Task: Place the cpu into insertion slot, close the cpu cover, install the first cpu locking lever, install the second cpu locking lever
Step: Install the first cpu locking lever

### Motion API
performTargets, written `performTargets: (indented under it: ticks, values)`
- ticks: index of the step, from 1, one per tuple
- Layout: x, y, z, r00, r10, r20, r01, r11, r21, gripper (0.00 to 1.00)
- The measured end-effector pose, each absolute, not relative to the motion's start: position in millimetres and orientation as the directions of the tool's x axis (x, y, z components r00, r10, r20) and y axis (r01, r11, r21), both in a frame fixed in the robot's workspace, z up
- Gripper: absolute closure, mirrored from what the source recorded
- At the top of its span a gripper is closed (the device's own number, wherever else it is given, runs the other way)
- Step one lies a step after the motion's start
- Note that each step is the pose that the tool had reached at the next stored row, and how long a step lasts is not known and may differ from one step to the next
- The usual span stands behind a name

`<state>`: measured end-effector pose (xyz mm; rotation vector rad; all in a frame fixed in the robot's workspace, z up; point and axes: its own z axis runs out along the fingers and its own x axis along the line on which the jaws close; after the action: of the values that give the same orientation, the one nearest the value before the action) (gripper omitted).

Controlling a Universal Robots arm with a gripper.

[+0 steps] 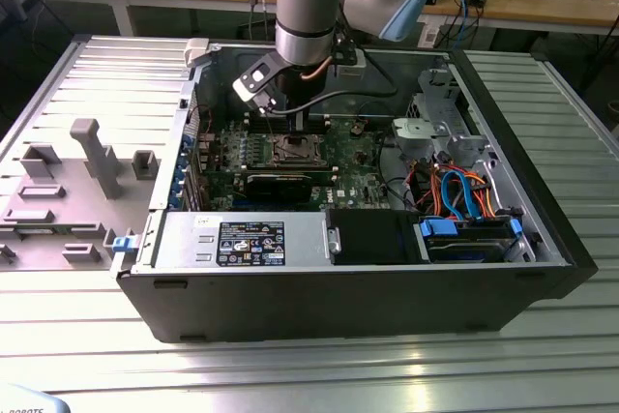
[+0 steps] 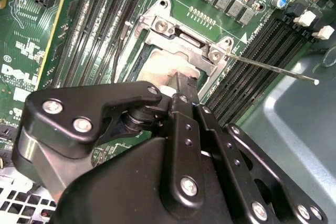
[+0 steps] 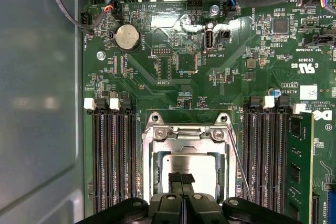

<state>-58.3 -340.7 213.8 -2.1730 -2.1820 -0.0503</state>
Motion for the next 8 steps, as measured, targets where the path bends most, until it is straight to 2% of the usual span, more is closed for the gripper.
performTargets:
  ticks: [8]
  values:
    - [-58, -341, 235, -0.004, 0.998, 0.062, 1.000, 0.005, -0.020, 0.89]
